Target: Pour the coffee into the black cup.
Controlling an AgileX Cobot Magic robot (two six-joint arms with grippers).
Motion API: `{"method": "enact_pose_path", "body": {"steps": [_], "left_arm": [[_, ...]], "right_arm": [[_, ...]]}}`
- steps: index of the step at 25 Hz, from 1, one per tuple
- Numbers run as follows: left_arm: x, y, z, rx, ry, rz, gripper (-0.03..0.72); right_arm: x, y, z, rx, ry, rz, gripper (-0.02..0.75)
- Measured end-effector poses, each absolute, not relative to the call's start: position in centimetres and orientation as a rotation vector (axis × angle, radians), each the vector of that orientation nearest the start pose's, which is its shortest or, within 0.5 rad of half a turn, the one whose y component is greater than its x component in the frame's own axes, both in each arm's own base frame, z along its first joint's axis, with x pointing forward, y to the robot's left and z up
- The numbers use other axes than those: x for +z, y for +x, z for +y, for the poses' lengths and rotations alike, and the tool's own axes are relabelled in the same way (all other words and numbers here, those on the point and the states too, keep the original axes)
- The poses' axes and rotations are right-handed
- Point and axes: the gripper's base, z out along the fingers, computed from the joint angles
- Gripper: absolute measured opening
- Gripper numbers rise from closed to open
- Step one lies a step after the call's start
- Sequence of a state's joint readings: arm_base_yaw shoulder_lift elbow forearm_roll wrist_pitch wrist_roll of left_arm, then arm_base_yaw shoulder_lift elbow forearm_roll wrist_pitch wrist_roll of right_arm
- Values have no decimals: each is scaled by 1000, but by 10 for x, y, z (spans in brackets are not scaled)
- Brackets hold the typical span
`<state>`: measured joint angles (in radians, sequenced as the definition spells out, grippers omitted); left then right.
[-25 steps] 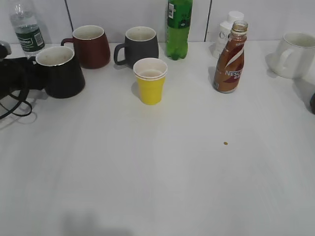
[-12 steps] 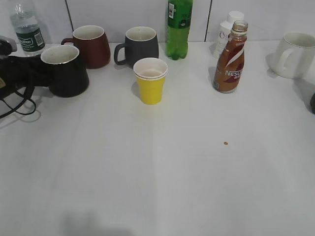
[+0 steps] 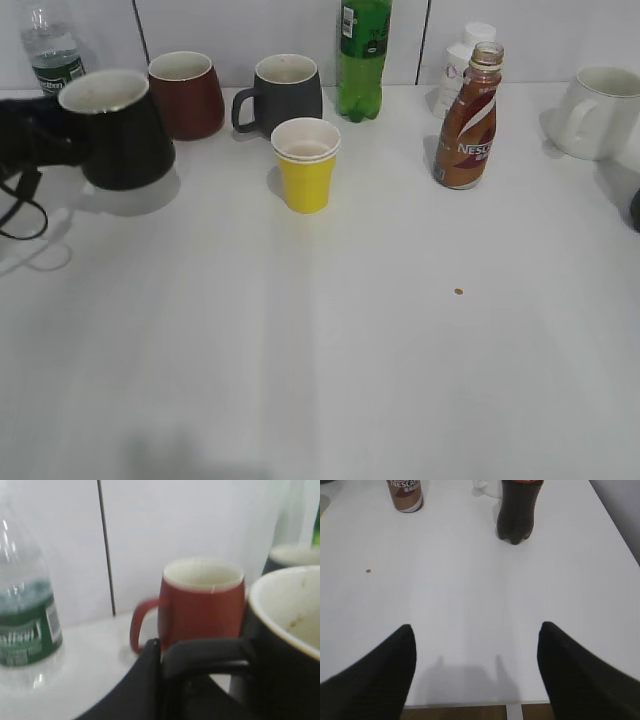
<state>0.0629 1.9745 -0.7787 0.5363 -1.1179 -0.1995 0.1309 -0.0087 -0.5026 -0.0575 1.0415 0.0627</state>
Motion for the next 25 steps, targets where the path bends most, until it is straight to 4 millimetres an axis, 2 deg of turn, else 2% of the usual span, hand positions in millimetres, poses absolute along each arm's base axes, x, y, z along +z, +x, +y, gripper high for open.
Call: {"method": "enact_pose_path", "body": {"steps": [6,11,17,25], "left_arm": [[194,350,-27,-363,372,1469,35],[222,337,-52,-421,499,1385,35],[219,325,-77,-542,677,1412,35],[206,313,-86,-636,866,1486,35]], "right_arm": [[280,-5,-5,55,-66,2013,589],[280,-5,-5,55,-66,2012,589],[280,-5,-5,55,-66,2012,589],[280,-5,-5,55,-66,2012,589]]}}
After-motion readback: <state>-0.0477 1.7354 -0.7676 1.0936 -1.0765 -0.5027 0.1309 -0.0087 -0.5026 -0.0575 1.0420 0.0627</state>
